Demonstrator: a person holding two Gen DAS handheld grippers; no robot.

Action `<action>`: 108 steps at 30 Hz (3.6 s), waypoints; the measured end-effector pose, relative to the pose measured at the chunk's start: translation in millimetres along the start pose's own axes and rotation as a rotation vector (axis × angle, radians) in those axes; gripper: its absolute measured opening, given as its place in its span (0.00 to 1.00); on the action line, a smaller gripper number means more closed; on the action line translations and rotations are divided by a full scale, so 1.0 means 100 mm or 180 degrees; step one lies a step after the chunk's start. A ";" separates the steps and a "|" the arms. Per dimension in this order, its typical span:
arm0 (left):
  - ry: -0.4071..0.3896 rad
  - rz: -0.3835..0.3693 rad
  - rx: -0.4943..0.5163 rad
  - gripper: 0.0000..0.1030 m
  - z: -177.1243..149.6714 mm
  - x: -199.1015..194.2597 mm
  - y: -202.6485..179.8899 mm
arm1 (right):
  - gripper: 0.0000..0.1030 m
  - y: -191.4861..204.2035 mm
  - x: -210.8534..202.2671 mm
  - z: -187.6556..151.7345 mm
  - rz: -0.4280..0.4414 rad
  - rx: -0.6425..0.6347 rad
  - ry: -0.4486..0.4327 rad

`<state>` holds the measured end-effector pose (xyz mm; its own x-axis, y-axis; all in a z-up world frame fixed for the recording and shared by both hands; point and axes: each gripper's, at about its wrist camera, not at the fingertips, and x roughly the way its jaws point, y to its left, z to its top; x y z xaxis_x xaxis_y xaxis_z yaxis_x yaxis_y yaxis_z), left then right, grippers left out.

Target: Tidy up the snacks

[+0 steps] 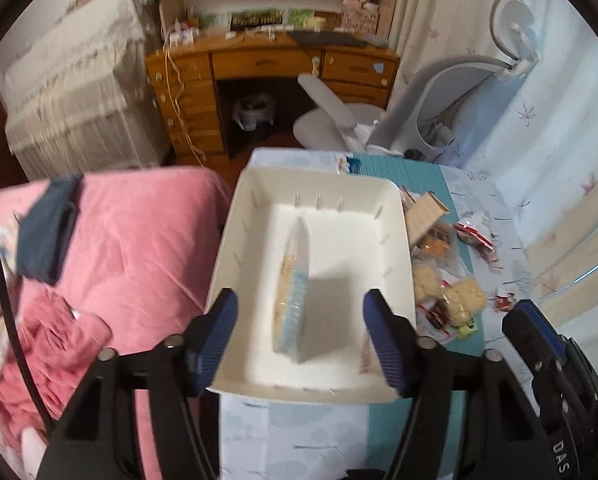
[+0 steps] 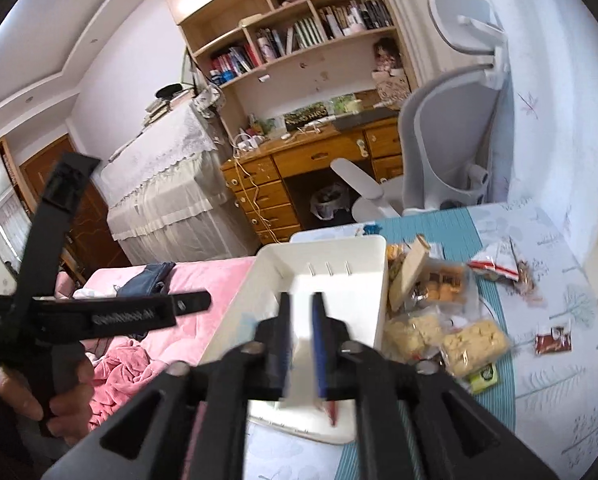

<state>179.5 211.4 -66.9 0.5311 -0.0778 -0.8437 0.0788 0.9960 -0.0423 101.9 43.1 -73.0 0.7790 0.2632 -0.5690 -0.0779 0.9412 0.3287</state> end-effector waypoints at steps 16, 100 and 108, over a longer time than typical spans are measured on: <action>0.0105 -0.0319 0.0543 0.74 -0.03 0.13 -0.83 | 0.53 -0.78 -0.26 -0.25 -0.0666 0.0529 0.0268; 0.2456 -0.0105 -0.1519 0.57 -0.55 2.42 -2.58 | 0.19 -3.16 0.72 -0.47 -0.0393 -0.0182 0.1936; 0.2284 -0.0350 -0.1330 0.57 -0.59 1.74 -2.46 | 0.14 -3.03 0.51 -0.53 -0.0304 0.0403 0.2101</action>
<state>202.7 -44.4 -234.6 -0.1384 -0.2695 -0.9530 -0.2954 0.9297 -0.2200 131.7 -218.0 -241.6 0.2328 0.2922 -0.9276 0.0773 0.9452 0.3171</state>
